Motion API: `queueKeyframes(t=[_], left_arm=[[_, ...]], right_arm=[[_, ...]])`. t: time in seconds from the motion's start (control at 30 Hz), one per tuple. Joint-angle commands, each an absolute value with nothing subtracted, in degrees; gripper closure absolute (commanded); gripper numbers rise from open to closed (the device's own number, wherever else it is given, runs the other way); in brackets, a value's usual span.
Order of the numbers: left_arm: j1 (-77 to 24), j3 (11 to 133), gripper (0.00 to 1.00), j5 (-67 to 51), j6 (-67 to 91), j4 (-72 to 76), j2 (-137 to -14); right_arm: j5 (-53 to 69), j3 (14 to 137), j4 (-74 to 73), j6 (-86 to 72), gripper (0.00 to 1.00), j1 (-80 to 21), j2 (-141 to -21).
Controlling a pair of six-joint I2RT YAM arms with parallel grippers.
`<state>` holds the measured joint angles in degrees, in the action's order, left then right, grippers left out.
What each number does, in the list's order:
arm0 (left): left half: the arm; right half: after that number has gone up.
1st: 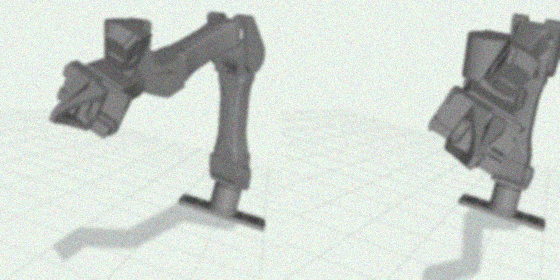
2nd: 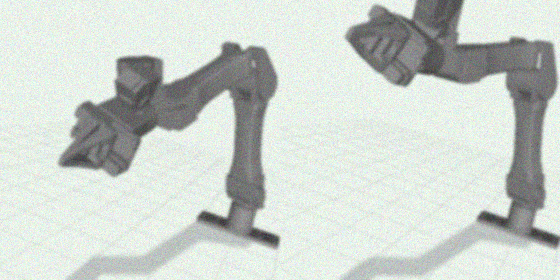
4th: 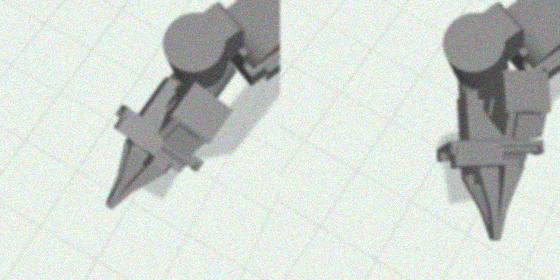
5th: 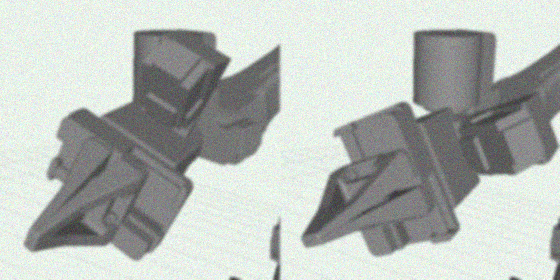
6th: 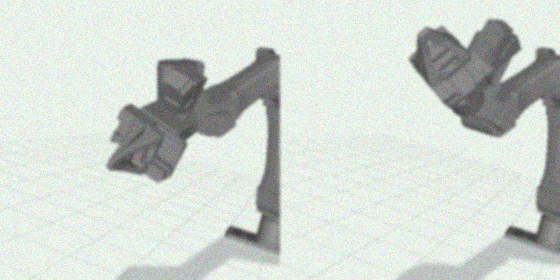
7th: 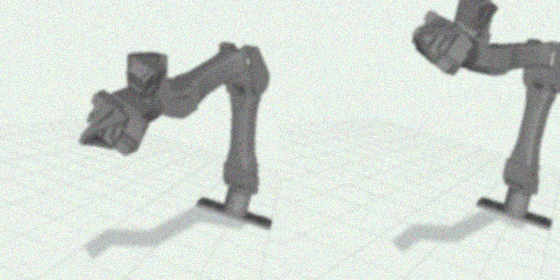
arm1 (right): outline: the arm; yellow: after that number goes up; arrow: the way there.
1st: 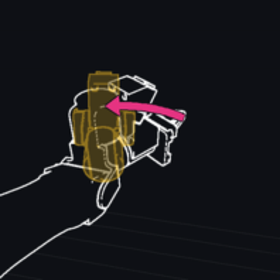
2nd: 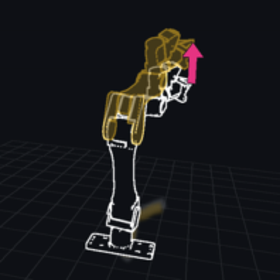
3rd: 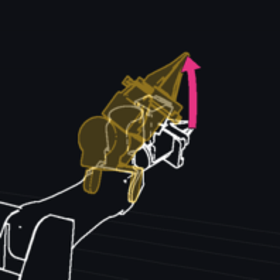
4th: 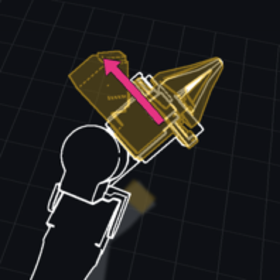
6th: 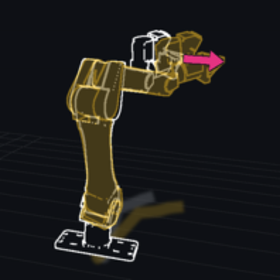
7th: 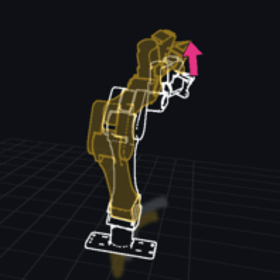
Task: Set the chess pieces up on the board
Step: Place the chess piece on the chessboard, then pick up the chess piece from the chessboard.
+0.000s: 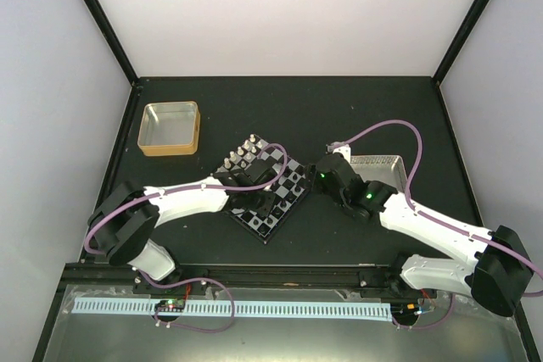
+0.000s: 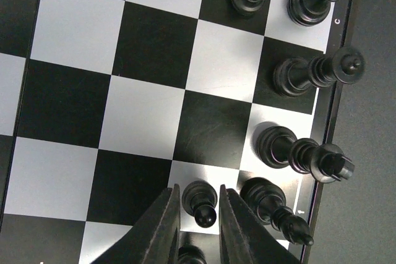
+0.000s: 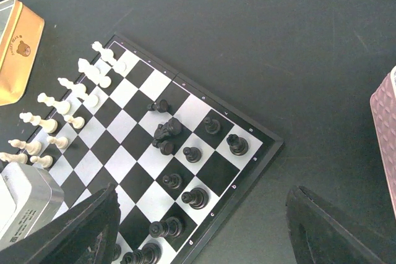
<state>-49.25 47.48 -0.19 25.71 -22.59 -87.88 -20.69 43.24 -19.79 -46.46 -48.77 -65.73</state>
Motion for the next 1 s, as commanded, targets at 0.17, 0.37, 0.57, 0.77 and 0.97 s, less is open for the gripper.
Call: queueKeyframes(t=[0.17, 0.37, 0.57, 0.77, 0.97], left_arm=[[-49.04, 49.12, 0.67, 2.68, 26.27, -23.55, -78.94], [-45.46, 46.35, 0.61, 7.32, 28.56, -22.66, -65.4], [-41.76, 39.83, 0.54, 14.36, 30.47, -19.57, -50.52], [-41.02, 33.55, 0.43, 20.1, 29.85, -16.73, -36.79], [-40.54, 33.13, 0.41, 21.23, 29.36, -18.65, -33.64]], right_arm=[[-19.87, 44.4, -19.57, -45.5, 0.26, -48.44, -65.9], [-13.95, 48.37, -18.95, -40.24, 0.28, -48.32, -71.27], [-7.5, 57.26, -22.98, -33.51, 0.4, -48.28, -82.44], [-6.6, 64.42, -25.79, -29.24, 0.49, -48.2, -91.72], [-6.49, 69.5, -28.68, -29.77, 0.55, -47.72, -101.26]])
